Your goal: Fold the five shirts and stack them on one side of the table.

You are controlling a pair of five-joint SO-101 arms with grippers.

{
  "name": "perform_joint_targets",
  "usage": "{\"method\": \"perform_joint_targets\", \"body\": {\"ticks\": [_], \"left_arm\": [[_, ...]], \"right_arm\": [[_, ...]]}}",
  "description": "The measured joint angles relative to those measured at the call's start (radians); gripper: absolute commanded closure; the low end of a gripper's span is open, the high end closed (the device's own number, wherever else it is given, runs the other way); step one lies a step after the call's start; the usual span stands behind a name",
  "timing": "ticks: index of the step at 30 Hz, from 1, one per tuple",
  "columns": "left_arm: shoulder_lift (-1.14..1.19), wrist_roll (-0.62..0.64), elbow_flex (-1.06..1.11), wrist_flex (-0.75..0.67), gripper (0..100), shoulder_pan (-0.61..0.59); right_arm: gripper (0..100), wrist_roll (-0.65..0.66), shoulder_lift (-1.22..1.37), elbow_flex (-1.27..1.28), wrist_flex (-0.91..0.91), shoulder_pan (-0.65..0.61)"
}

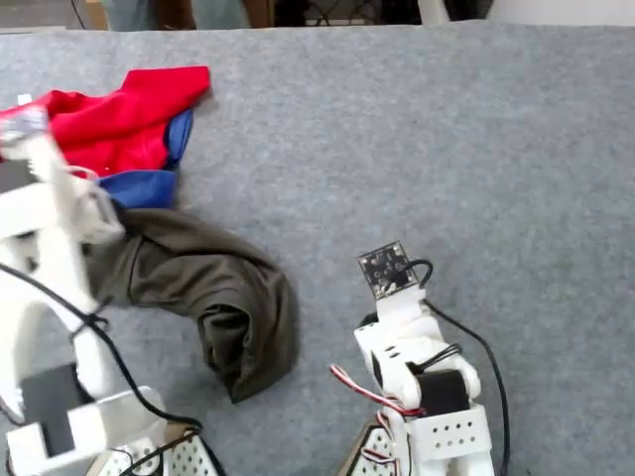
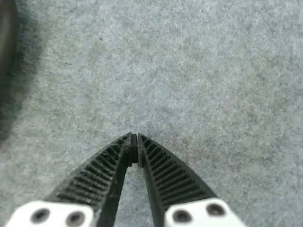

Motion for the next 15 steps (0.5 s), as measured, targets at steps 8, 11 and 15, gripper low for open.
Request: {"method": "perform_joint_targets", "body": {"ticks": [8, 11, 15], "left_arm": [[-0.003, 0.044, 0.350, -0.365, 75, 0.247], [0.083, 0.046, 0.374, -0.427, 79, 0.305], [0.186, 0.048, 0.362, -0.446, 98, 0.336]], "right_arm": [[98.4, 0.000, 0.000, 0.000, 0.000, 0.000], [98.4, 0.000, 0.000, 0.000, 0.000, 0.000], [98.4, 0.000, 0.000, 0.000, 0.000, 0.000]]}}
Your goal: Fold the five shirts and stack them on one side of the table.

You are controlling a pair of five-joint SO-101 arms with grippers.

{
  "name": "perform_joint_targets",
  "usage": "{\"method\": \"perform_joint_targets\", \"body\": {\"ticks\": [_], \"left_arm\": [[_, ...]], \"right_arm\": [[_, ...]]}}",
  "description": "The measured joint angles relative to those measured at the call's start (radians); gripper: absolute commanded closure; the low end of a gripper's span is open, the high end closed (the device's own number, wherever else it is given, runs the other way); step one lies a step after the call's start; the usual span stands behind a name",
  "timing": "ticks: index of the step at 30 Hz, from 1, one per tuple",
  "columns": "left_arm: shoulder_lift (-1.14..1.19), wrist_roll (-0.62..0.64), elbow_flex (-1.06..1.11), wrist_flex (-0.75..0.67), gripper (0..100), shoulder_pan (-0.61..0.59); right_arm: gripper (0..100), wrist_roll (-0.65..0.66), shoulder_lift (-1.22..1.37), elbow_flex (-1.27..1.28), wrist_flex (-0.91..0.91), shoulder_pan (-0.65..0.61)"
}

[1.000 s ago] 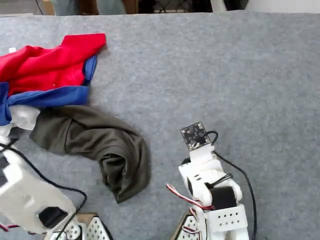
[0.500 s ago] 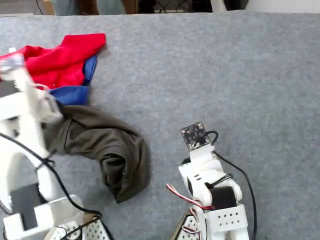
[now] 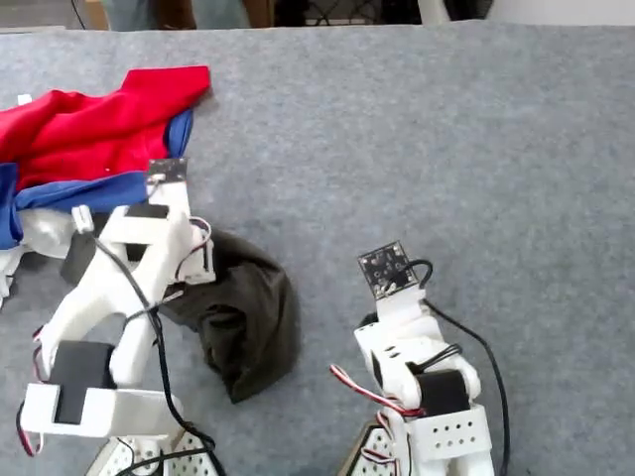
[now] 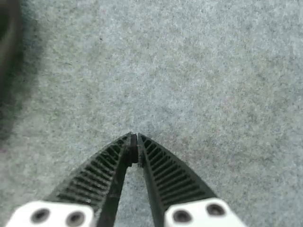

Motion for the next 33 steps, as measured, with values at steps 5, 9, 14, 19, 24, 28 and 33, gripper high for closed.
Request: {"method": "perform_joint_targets", "body": {"ticks": [5, 9, 14, 19, 24, 28, 33], "left_arm": [[0.061, 0.000, -0.044, 0.008, 97, 0.017], [0.029, 0.002, -0.057, 0.008, 97, 0.052], [-0.069, 0.002, -0.069, 0.006, 97, 0.193], [-0.114, -0.034, -0.169, 0.006, 97, 0.341], [-0.114, -0.074, -0.203, 0.008, 85, 0.404], [-0.114, -0.066, -0.203, 0.043, 74, 0.405], [-0.129, -0.051, -0.204, 0.121, 74, 0.405]], "right_arm": [[98.4, 0.000, 0.000, 0.000, 0.000, 0.000], [98.4, 0.000, 0.000, 0.000, 0.000, 0.000], [98.4, 0.000, 0.000, 0.000, 0.000, 0.000], [98.4, 0.000, 0.000, 0.000, 0.000, 0.000], [98.4, 0.000, 0.000, 0.000, 0.000, 0.000], [98.4, 0.000, 0.000, 0.000, 0.000, 0.000], [98.4, 0.000, 0.000, 0.000, 0.000, 0.000]]}}
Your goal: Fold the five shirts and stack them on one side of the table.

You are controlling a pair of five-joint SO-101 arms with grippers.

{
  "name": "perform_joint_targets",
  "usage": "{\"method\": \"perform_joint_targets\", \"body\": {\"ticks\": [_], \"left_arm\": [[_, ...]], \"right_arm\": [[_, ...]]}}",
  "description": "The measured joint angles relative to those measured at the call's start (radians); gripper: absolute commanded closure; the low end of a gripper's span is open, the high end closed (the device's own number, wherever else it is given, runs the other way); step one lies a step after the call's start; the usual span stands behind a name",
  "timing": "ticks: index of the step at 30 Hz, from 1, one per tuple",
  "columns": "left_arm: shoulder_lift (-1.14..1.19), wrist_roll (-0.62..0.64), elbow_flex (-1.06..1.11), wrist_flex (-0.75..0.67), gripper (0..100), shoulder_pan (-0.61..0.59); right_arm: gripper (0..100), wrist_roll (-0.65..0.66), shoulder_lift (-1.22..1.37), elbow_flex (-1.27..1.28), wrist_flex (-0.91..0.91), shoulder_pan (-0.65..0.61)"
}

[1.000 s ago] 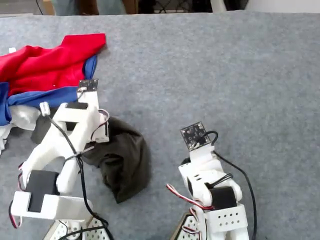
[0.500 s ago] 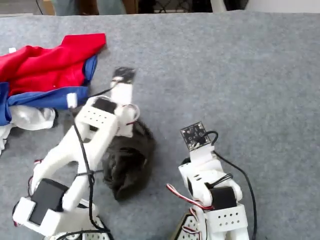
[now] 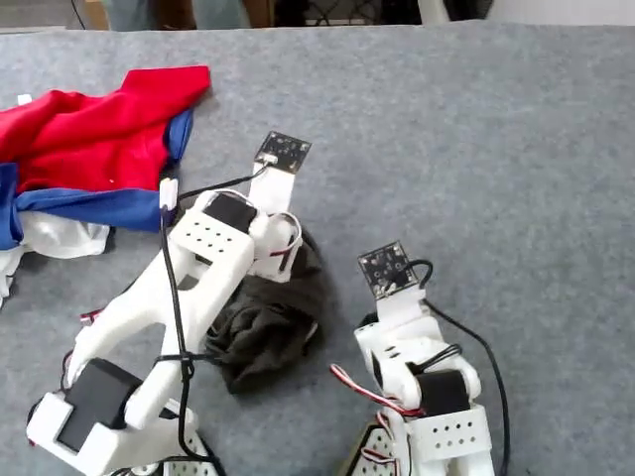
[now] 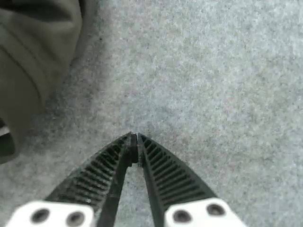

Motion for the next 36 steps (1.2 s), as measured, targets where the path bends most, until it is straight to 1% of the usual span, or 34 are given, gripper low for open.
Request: {"method": "perform_joint_targets", "body": {"ticks": [3, 5, 10, 13, 18, 20, 22, 25, 27, 29, 31, 34, 36], "left_arm": [[0.000, 0.002, -0.018, 0.060, 74, -0.023], [0.000, 0.002, -0.057, 0.100, 74, -0.074], [0.000, 0.000, -0.166, 0.201, 75, -0.256], [0.000, -0.038, -0.195, 0.224, 75, -0.391], [0.000, -0.106, -0.193, 0.218, 75, -0.611], [-0.002, -0.126, -0.153, 0.184, 75, -0.672], [-0.002, -0.130, -0.078, 0.127, 75, -0.703], [-0.002, -0.135, 0.083, -0.003, 75, -0.712], [-0.002, -0.132, 0.178, -0.095, 75, -0.694], [-0.002, -0.098, 0.244, -0.176, 75, -0.652], [-0.002, -0.060, 0.273, -0.216, 75, -0.598], [-0.002, -0.009, 0.279, -0.233, 75, -0.496], [-0.002, 0.009, 0.282, -0.236, 77, -0.425]], "right_arm": [[98.4, 0.000, 0.000, 0.000, 0.000, 0.000], [98.4, 0.000, 0.000, 0.000, 0.000, 0.000], [98.4, 0.000, 0.000, 0.000, 0.000, 0.000], [98.4, 0.000, 0.000, 0.000, 0.000, 0.000], [98.4, 0.000, 0.000, 0.000, 0.000, 0.000], [98.4, 0.000, 0.000, 0.000, 0.000, 0.000], [98.4, 0.000, 0.000, 0.000, 0.000, 0.000], [98.4, 0.000, 0.000, 0.000, 0.000, 0.000], [98.4, 0.000, 0.000, 0.000, 0.000, 0.000], [98.4, 0.000, 0.000, 0.000, 0.000, 0.000], [98.4, 0.000, 0.000, 0.000, 0.000, 0.000], [98.4, 0.000, 0.000, 0.000, 0.000, 0.000], [98.4, 0.000, 0.000, 0.000, 0.000, 0.000]]}}
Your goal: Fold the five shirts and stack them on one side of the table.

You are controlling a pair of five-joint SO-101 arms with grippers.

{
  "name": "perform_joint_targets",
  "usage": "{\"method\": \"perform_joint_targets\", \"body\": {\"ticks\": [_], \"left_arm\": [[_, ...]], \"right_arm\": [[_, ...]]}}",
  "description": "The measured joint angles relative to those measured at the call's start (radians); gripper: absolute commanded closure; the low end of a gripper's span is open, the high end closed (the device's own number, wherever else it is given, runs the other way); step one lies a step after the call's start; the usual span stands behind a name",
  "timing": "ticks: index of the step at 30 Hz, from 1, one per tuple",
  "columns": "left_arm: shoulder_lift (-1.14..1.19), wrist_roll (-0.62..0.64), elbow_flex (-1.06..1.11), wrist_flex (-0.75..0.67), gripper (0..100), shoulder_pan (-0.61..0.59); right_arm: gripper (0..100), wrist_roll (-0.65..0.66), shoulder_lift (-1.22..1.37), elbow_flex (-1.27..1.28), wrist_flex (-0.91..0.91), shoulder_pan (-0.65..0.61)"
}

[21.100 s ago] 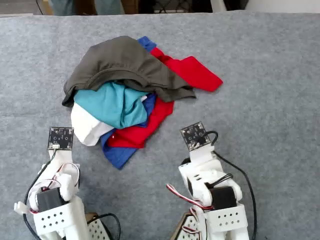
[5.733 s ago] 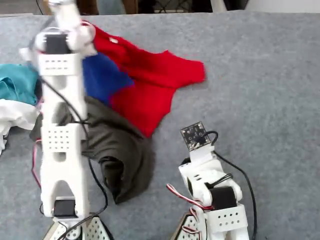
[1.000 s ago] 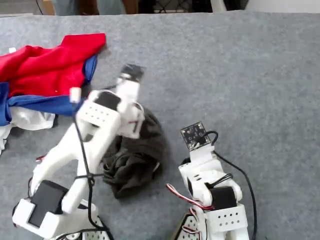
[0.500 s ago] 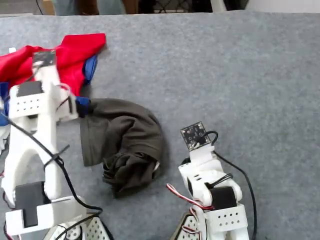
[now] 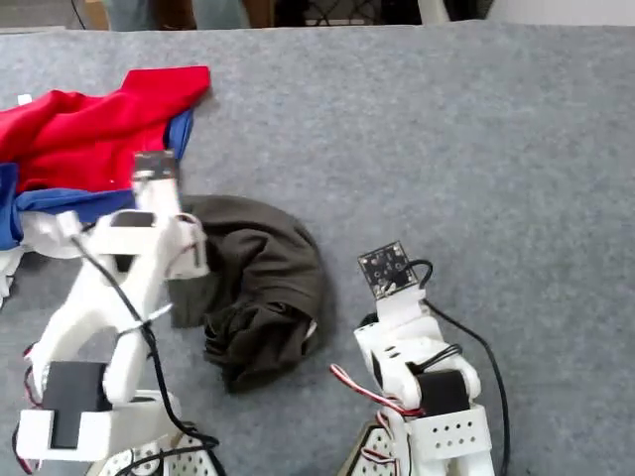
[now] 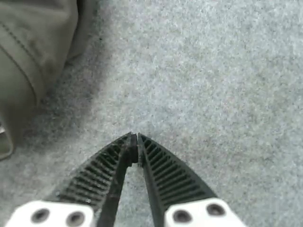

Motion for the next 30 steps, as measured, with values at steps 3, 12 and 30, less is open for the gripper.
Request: {"method": "perform_joint_targets", "body": {"ticks": [3, 12, 30], "left_arm": [[0.000, 0.011, 0.003, -0.006, 85, 0.078], [0.021, 0.011, 0.003, -0.006, 95, 0.146], [0.164, 0.011, -0.562, 0.344, 97, 0.321]], "right_arm": [[98.4, 0.000, 0.000, 0.000, 0.000, 0.000], [98.4, 0.000, 0.000, 0.000, 0.000, 0.000], [98.4, 0.000, 0.000, 0.000, 0.000, 0.000]]}}
